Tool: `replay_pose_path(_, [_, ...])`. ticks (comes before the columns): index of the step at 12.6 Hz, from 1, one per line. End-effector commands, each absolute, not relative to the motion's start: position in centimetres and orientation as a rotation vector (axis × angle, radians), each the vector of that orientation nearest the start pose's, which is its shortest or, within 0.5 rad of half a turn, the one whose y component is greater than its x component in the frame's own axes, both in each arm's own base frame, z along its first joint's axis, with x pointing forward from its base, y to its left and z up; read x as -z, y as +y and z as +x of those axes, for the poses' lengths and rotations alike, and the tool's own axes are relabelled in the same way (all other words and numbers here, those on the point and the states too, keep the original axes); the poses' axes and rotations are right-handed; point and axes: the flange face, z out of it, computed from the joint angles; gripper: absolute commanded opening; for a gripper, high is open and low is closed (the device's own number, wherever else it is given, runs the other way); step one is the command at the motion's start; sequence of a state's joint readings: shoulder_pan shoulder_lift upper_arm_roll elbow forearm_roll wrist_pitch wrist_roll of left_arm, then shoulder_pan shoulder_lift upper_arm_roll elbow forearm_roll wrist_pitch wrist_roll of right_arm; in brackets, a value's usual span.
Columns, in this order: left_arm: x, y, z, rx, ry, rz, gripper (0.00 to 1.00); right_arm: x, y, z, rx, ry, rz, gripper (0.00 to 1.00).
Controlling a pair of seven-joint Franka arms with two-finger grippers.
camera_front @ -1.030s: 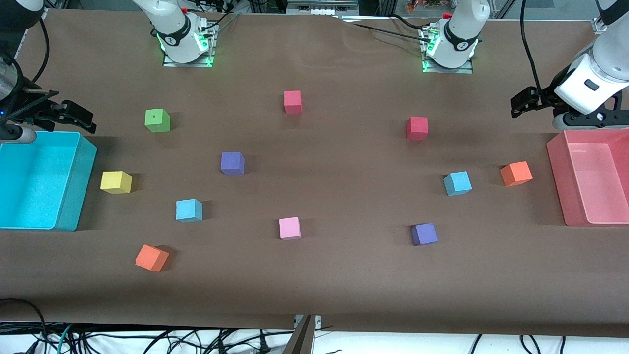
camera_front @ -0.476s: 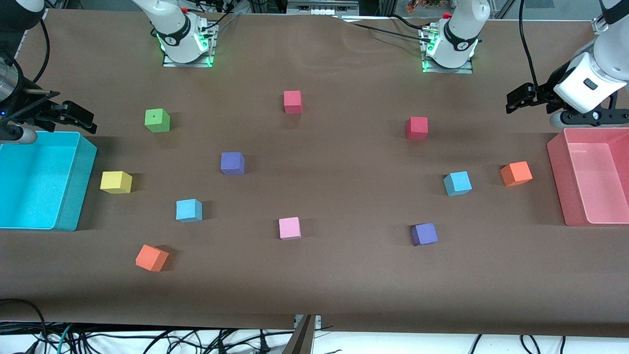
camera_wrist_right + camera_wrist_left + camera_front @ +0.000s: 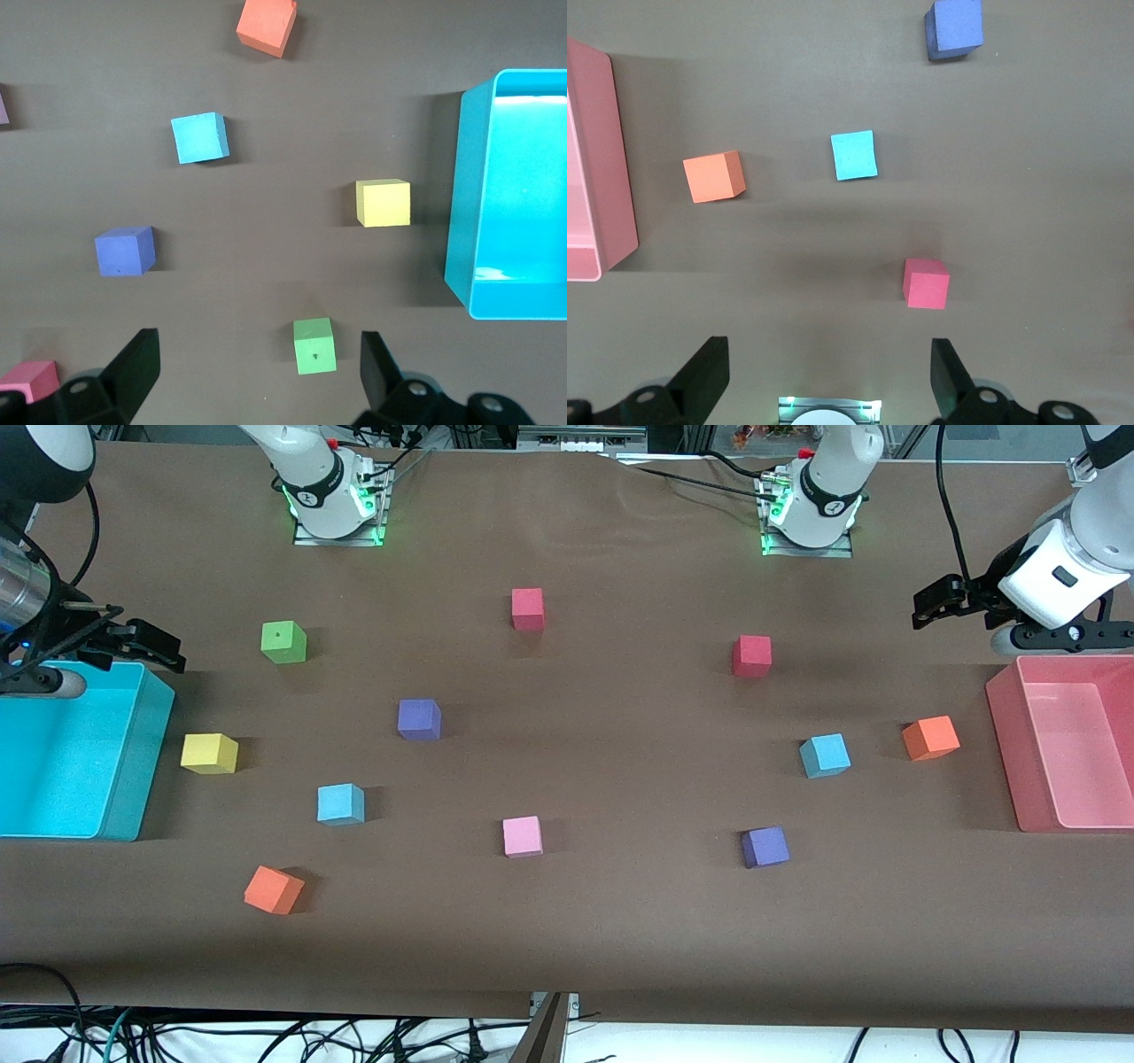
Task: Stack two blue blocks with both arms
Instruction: 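Reach the right gripper down and grasp the light blue cube beside the yellow cube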
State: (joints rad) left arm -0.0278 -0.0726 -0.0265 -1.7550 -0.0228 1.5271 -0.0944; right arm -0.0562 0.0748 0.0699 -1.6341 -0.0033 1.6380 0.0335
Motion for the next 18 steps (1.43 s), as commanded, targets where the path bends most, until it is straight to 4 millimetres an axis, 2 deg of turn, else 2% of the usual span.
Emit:
replay_pose_path(1, [-58.1,-3.0,51.8,-0.252,-0.070,-3.162,1.00,-53.3,2.2,59.3,-0.159,-0.027,-3.139,1.00])
replay_pose_path(3, [-58.1,-3.1,51.8,-0.252,-0.070,-3.161,1.00,-49.1,5.4,61.2,-0.183,-0.080,-3.135,1.00])
replay_pose_path(5, [-58.1,-3.0,51.8,-0.252,-0.070,-3.162,1.00,-45.0,8.4,63.5,-0.114,-0.123,-3.132,1.00])
replay_pose_path(6, [-58.0,-3.0,51.7,-0.254,-0.070,-3.161,1.00,-42.4,9.2,64.6,-0.085,-0.086,-3.130,1.00])
replay_pose_path(8, [-58.0,-3.0,51.7,-0.254,-0.070,-3.161,1.00,-35.1,9.6,66.9,-0.056,-0.067,-3.121,1.00])
replay_pose_path(10, [-58.0,-3.0,51.8,-0.252,-0.070,-3.162,1.00,-29.9,9.9,68.2,-0.004,-0.065,-3.111,1.00])
replay_pose_path(12, [-58.0,-3.0,51.8,-0.252,-0.070,-3.162,1.00,-26.4,10.0,68.5,-0.007,-0.060,-3.107,1.00])
replay_pose_path(13, [-58.0,-3.0,51.8,-0.252,-0.070,-3.162,1.00,-25.1,10.9,68.2,-0.019,-0.079,-3.107,1.00])
replay_pose_path(17, [-58.0,-3.0,51.8,-0.252,-0.067,-3.162,1.00,-22.9,11.4,67.9,-0.048,-0.119,-3.108,1.00])
replay_pose_path(18, [-58.0,-3.0,51.8,-0.252,-0.070,-3.162,1.00,-21.7,11.4,67.8,-0.048,-0.125,-3.106,1.00])
